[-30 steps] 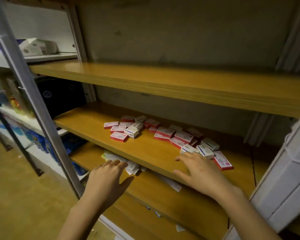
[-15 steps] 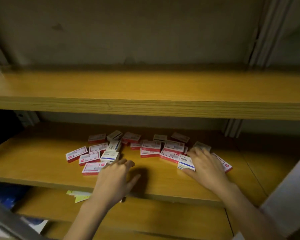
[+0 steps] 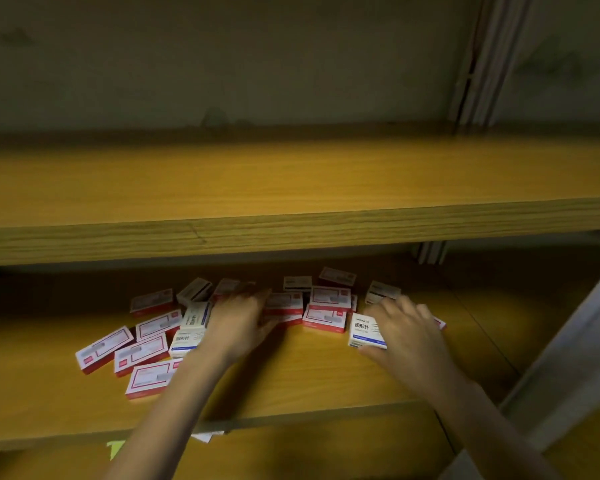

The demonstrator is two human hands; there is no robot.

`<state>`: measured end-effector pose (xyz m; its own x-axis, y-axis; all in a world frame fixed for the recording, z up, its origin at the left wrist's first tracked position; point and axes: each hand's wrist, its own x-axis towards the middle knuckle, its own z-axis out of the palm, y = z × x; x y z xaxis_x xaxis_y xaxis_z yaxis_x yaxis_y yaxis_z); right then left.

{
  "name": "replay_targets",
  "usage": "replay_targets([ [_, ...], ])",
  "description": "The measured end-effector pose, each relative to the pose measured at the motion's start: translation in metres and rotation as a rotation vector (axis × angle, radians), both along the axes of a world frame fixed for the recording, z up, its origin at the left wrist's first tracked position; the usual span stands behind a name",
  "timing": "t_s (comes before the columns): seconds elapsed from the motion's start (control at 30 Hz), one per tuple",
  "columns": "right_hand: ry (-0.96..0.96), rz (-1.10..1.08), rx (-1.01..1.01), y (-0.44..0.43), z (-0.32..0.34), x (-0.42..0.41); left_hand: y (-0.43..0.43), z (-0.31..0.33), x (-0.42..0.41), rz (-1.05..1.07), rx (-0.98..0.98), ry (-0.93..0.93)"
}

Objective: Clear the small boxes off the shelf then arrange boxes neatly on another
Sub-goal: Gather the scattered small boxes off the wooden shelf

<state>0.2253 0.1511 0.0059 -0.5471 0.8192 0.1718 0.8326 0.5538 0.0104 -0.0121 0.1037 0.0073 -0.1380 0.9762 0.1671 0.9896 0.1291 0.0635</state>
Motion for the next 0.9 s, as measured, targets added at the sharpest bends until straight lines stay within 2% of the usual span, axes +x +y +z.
replay_targets([
  [0.17,0.024,-0.022,0.017,-0.01,0.005,0.007,0.028,-0.005,-0.004,-0.045,-0.185,-0.009],
  [0.27,0.036,-0.047,0.011,-0.016,0.009,0.01,0.033,-0.005,-0.007,-0.06,-0.187,-0.044],
  [0.4,0.081,-0.072,0.028,-0.026,0.016,0.017,0.025,0.001,-0.008,-0.097,-0.093,-0.062],
  [0.5,0.139,-0.088,0.066,-0.037,0.022,0.024,0.005,0.011,-0.004,-0.138,0.063,-0.11],
  [0.63,0.224,-0.106,0.127,-0.057,0.029,0.035,-0.026,0.027,0.01,-0.272,0.228,-0.085],
  [0.9,0.328,-0.206,0.126,-0.103,0.035,0.081,-0.055,0.05,0.067,-0.467,0.249,-0.018],
])
